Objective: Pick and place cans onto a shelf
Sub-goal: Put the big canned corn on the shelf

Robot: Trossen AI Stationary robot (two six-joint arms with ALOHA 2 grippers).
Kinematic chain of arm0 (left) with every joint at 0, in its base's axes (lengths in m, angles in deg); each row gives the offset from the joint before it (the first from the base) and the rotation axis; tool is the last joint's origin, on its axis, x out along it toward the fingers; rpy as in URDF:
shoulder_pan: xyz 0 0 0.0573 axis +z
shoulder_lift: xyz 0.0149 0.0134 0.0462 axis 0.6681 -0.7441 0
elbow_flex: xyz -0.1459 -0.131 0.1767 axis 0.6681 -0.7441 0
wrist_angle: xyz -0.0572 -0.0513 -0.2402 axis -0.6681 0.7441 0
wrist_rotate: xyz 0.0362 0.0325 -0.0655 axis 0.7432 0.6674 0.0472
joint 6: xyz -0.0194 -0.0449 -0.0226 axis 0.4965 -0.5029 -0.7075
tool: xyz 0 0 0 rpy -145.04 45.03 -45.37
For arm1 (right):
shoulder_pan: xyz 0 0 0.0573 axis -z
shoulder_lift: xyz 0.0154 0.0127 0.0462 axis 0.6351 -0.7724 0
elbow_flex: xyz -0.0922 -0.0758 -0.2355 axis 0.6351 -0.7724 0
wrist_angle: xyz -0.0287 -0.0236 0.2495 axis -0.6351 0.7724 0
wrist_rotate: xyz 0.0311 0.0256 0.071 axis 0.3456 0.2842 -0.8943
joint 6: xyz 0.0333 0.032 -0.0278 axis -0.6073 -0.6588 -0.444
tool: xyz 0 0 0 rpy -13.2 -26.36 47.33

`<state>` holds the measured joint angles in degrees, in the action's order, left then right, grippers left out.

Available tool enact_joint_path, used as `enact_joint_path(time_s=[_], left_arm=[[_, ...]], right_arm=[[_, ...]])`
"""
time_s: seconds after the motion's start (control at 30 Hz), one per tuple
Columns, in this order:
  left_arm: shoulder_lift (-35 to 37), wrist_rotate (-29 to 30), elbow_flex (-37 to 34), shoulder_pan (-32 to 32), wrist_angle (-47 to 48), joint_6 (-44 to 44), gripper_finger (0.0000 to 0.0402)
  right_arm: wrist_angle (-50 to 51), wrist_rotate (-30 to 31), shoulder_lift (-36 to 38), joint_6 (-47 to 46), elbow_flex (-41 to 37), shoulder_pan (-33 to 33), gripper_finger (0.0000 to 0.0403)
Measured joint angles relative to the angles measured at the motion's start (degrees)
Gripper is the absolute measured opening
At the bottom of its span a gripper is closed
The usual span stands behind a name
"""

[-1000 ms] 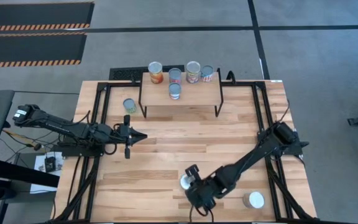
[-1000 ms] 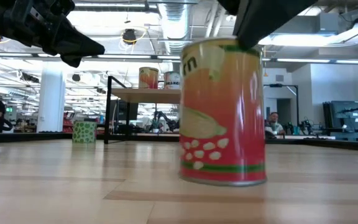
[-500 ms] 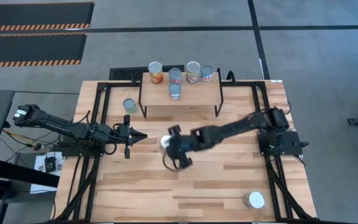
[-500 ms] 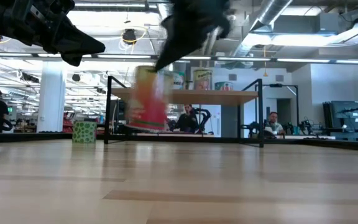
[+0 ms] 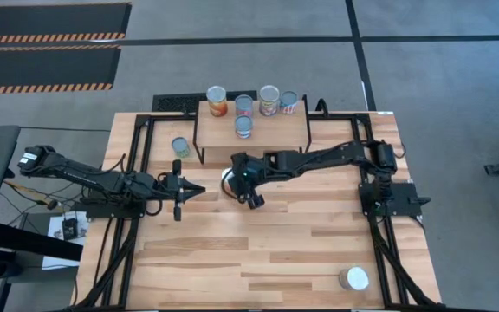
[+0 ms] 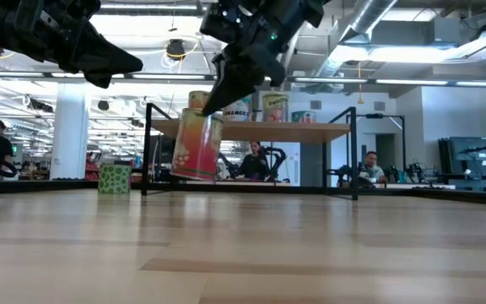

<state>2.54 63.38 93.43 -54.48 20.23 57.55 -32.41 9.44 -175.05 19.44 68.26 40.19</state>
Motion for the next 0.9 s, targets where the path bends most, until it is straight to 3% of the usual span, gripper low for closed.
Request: enact_joint_path(time_s=[0.9], left_arm=[[0.0,0.1,0.0,0.0,-0.1,1.0,0.0016]], right_arm=[[2.7,-2.5,-1.2,-1.9,-0.2,1.4,0.0005]])
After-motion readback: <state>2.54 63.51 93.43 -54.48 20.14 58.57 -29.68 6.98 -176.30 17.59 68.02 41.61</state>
